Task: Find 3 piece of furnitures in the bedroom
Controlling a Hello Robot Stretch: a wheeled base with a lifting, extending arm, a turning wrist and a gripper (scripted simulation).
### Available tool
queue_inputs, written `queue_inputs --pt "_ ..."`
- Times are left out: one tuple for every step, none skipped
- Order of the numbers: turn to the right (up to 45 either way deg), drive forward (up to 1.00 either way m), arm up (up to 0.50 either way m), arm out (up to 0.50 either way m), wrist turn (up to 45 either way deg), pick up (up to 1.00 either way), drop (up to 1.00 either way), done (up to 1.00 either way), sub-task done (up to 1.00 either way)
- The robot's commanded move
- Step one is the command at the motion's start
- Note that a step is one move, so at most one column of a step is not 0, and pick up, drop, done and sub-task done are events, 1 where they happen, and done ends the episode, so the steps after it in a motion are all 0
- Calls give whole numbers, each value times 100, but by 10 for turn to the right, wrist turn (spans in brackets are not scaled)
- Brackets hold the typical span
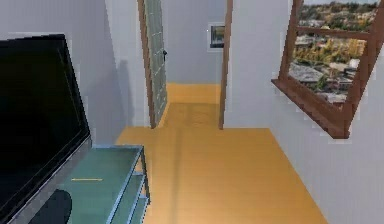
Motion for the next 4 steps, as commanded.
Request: queue_inputs --pt "0 100 0 0 0 0 0 0 0" --pt "0 100 0 0 0 0 0 0 0" --pt "0 100 0 0 0 0 0 0 0" --pt "-30 0 0 0 0 0 0 0 0"
